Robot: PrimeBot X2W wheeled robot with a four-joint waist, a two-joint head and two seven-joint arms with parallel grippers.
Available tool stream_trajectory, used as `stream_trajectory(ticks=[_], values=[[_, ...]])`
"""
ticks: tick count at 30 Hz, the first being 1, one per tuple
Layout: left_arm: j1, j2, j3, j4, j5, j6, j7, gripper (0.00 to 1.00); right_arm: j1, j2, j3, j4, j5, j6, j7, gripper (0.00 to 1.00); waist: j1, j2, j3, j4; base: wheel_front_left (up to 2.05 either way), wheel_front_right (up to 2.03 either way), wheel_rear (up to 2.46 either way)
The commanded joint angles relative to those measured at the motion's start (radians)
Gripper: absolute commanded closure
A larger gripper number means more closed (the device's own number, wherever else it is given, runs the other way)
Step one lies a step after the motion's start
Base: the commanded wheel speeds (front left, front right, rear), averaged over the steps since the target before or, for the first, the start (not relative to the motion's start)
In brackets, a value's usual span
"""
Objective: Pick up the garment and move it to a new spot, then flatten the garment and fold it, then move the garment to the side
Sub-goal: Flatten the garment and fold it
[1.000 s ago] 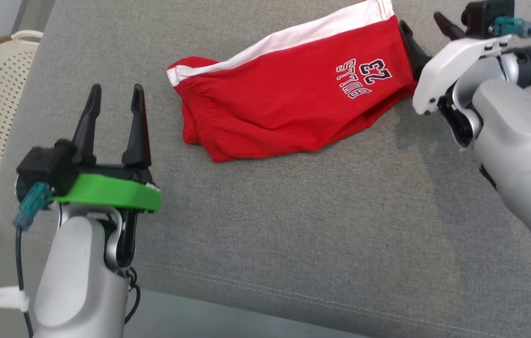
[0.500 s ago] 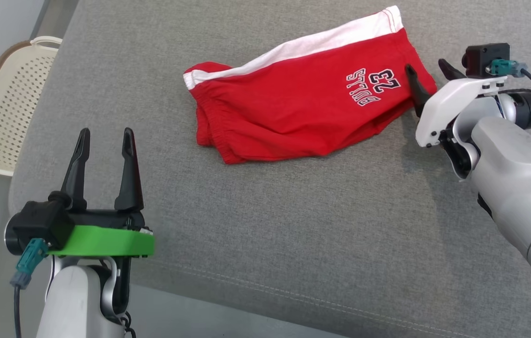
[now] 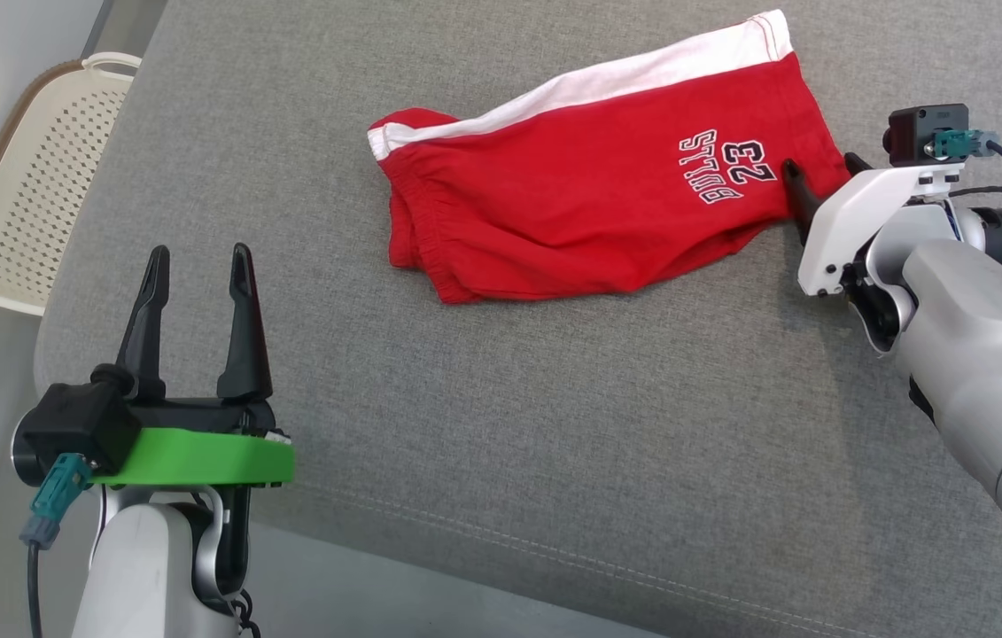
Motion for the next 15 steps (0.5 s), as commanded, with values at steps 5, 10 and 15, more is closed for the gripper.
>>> stream_trajectory(ticks=[5, 10, 15], values=[[0.009, -0.001, 0.006, 0.005, -0.004, 0.005, 0.000, 0.00, 0.028, 0.013, 0.001, 0.009, 0.006, 0.000, 0.006, 1.00, 0.0000, -0.0001, -0.010, -0.011, 0.00, 0.00, 0.00], [0.014, -0.001, 0.008, 0.015, 0.003, 0.002, 0.000, 0.00, 0.038, 0.020, 0.007, -0.007, 0.010, 0.000, -0.025, 1.00, 0.0000, -0.0001, -0.034, -0.026, 0.00, 0.00, 0.00], [0.032, -0.001, 0.016, 0.025, 0.011, 0.000, 0.000, 0.00, 0.078, 0.017, 0.007, -0.057, 0.026, 0.000, -0.055, 1.00, 0.0000, -0.0001, -0.074, -0.048, 0.00, 0.00, 0.00]])
